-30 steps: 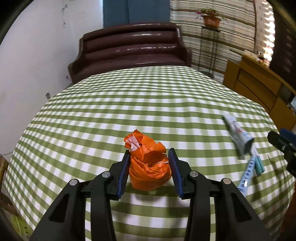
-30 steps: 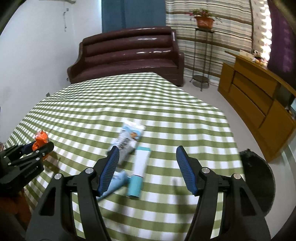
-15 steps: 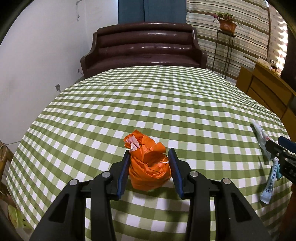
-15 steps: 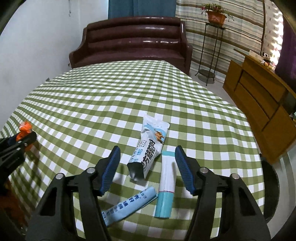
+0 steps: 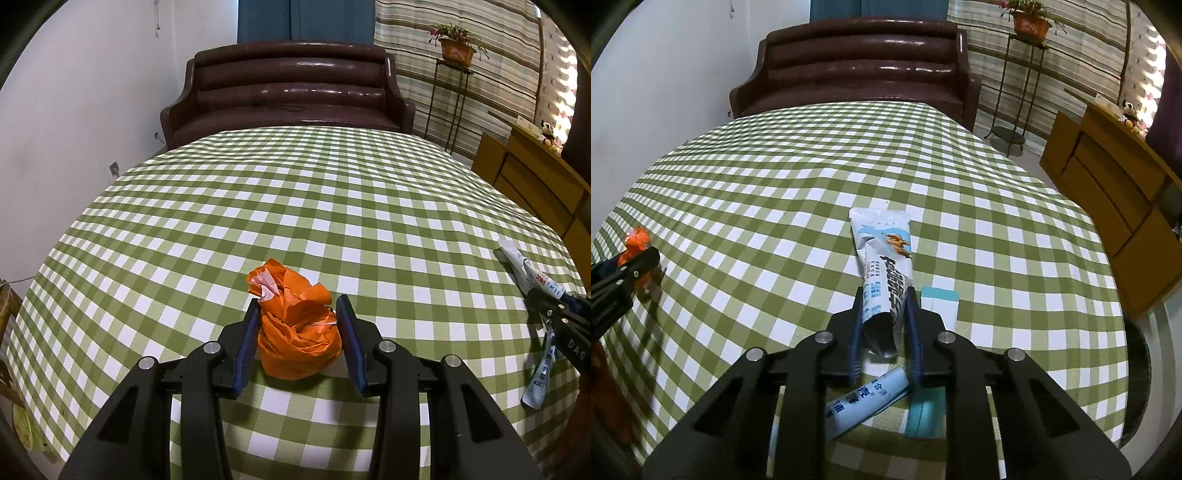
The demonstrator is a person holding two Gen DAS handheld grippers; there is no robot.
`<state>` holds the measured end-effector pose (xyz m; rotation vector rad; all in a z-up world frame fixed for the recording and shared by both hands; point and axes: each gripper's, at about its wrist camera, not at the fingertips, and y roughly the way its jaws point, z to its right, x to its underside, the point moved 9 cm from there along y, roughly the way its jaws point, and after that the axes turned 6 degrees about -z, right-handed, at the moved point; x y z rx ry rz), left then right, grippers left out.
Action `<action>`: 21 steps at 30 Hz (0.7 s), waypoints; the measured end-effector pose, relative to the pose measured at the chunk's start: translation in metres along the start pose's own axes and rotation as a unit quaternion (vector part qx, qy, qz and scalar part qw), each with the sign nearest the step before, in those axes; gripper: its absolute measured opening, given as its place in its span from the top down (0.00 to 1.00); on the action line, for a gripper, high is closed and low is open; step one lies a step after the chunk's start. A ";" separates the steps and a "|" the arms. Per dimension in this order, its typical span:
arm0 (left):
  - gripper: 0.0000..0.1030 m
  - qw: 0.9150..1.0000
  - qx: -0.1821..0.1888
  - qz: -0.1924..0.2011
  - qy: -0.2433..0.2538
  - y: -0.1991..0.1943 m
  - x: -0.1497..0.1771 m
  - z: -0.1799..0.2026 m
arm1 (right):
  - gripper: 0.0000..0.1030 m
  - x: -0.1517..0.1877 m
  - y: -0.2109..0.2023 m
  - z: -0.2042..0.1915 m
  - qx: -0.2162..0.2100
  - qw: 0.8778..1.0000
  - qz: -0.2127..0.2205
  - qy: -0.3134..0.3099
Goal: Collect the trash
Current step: 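Carry the orange bag and printed tube in both grippers over the bin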
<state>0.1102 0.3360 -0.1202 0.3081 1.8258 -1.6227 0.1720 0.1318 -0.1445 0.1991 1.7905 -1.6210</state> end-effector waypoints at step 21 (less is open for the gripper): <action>0.60 0.999 0.040 0.016 0.025 -0.024 0.004 0.059 | 0.82 0.008 -0.052 0.044 0.000 0.998 0.052 0.031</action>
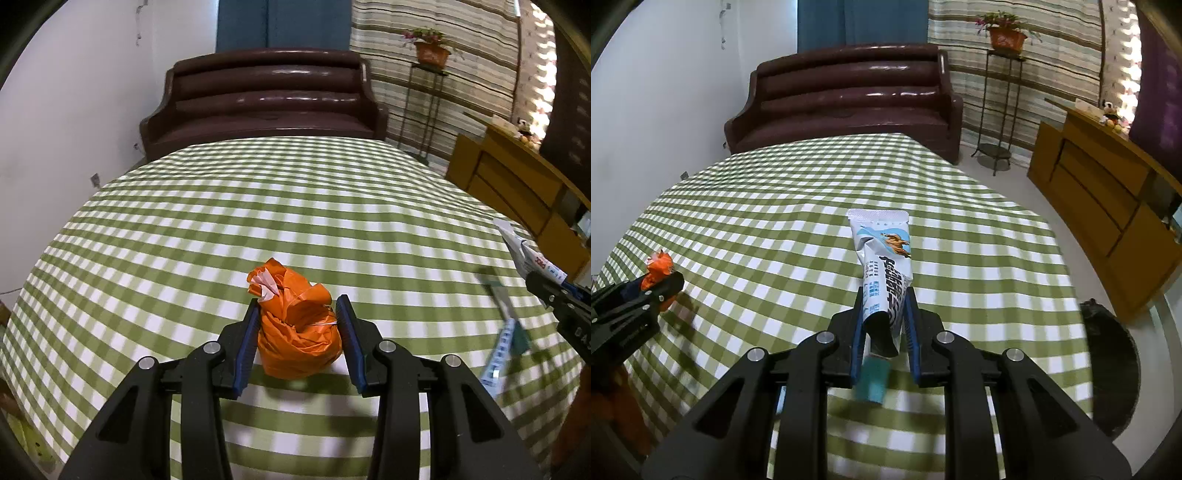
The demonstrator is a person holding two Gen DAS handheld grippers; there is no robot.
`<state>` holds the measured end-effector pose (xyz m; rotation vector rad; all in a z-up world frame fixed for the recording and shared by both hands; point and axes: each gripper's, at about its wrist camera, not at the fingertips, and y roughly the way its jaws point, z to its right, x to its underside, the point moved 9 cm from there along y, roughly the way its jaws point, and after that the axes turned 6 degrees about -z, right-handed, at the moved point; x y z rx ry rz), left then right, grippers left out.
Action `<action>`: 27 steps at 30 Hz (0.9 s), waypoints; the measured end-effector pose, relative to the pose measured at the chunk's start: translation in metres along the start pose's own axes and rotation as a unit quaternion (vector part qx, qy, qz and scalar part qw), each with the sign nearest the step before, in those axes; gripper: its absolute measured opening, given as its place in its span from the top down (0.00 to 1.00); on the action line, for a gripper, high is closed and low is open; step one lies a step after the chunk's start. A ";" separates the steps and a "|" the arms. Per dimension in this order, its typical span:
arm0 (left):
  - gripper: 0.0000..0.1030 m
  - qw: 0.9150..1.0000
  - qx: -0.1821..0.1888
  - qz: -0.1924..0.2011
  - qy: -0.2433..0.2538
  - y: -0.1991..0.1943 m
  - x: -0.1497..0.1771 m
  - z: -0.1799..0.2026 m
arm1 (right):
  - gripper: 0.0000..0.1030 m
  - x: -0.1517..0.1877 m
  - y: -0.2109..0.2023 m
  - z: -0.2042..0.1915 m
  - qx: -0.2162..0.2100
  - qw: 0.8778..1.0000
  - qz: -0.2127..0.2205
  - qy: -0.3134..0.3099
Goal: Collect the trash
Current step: 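Carry the orange bag and printed tube in both grippers over the bin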
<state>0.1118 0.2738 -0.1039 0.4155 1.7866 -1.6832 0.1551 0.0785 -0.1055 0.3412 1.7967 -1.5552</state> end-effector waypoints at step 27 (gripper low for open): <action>0.60 0.986 0.114 0.030 0.116 -0.037 0.008 0.197 | 0.82 0.055 -0.077 0.157 0.082 0.992 0.038 0.092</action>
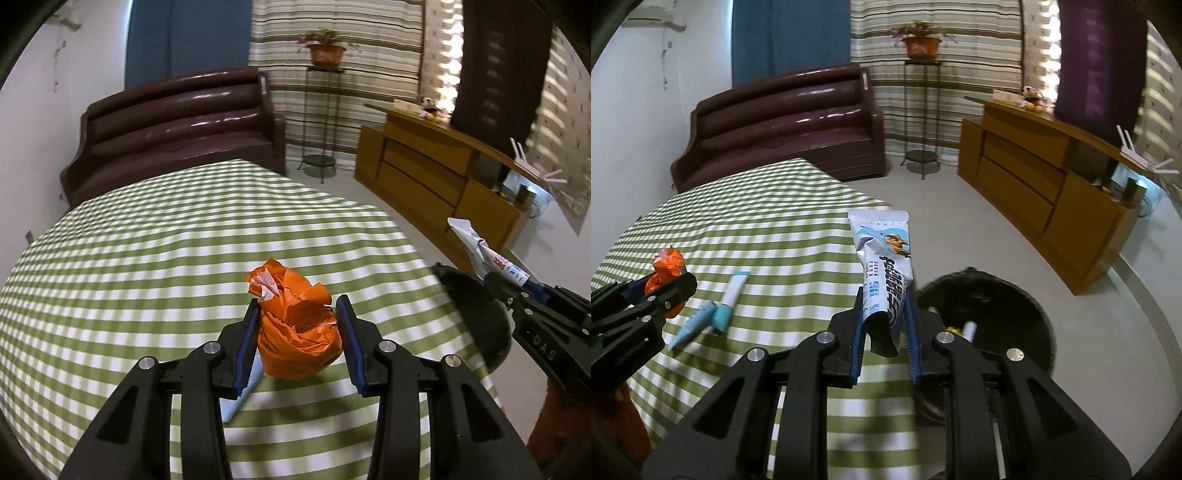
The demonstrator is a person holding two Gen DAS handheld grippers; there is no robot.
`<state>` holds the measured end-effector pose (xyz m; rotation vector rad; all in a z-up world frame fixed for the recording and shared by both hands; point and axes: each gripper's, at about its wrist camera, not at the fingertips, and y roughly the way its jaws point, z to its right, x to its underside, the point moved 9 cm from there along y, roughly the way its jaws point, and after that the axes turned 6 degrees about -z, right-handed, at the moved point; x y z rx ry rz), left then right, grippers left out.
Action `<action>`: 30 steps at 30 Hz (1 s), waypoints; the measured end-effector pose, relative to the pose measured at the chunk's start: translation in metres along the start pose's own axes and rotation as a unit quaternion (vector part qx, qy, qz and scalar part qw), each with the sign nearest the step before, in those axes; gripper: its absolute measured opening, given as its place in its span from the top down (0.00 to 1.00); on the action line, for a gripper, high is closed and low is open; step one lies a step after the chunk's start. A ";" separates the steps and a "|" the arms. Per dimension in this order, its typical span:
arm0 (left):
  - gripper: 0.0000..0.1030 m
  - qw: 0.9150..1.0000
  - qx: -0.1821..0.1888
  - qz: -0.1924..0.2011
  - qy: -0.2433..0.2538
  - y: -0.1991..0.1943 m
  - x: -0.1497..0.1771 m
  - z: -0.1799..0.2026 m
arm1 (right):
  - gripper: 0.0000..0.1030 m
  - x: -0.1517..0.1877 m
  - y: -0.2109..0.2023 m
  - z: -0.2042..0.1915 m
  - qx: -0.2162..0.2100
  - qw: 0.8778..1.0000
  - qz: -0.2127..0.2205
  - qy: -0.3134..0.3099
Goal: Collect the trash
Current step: 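Carry the orange bag and printed tube in both grippers over the bin, then open both grippers to drop the orange bag and tube into the bin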
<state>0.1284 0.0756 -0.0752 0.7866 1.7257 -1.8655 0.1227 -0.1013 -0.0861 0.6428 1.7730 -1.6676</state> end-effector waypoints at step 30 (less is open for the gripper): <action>0.60 0.992 0.058 -0.008 0.109 0.057 -0.016 0.169 | 0.82 0.020 0.001 0.133 0.055 0.995 0.004 0.088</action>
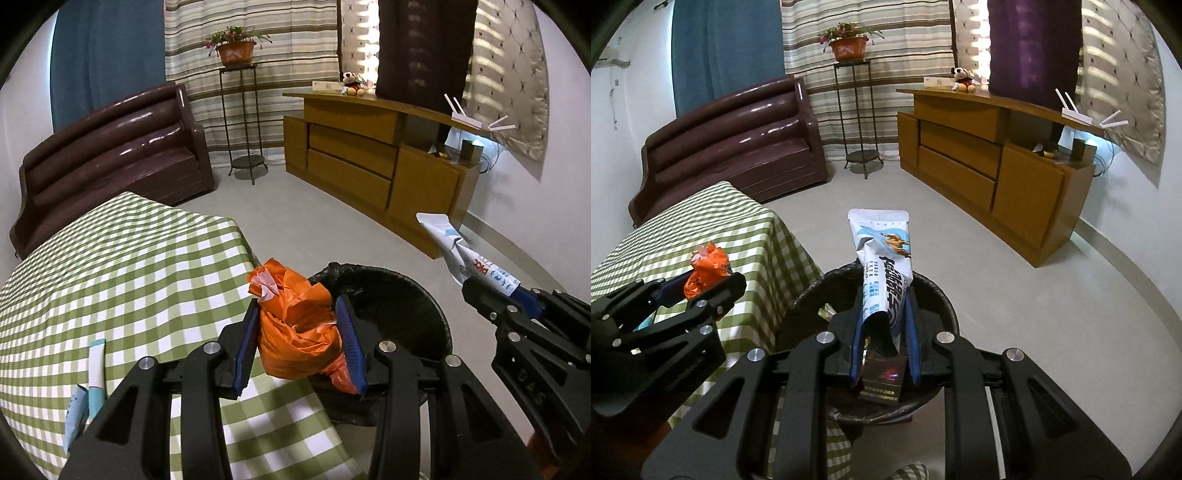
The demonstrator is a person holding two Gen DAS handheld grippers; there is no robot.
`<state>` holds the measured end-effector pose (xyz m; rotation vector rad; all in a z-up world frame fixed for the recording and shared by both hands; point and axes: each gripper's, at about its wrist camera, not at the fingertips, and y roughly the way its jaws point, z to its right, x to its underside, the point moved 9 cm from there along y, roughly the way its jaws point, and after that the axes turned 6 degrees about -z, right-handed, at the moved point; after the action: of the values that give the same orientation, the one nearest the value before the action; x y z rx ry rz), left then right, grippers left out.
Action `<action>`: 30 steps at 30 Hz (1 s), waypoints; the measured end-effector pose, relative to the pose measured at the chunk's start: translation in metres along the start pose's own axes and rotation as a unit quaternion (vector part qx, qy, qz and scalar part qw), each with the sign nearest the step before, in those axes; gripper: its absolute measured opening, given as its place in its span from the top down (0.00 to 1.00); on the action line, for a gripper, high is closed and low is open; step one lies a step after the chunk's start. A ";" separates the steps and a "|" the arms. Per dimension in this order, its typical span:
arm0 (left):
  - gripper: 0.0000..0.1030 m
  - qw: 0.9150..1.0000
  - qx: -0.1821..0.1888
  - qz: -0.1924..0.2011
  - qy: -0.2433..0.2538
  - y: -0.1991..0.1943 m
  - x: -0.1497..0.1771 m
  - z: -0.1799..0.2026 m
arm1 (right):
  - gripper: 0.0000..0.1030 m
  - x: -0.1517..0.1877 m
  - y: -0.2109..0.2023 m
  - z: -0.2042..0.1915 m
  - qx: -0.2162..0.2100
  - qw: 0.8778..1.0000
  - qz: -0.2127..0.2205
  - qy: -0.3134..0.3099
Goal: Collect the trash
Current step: 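Open both grippers to drop the orange bag and tube into the bin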
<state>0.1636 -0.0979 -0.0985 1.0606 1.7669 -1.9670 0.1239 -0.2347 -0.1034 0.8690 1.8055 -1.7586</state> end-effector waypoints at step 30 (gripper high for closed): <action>0.52 0.999 -0.022 -0.024 0.005 0.038 -0.008 0.009 | 0.79 0.005 0.030 0.008 -0.005 1.000 -0.018 0.021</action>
<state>0.1906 -0.1162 -0.1209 1.0251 1.8491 -1.9456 0.1418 -0.2423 -0.1282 0.8812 1.8671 -1.7654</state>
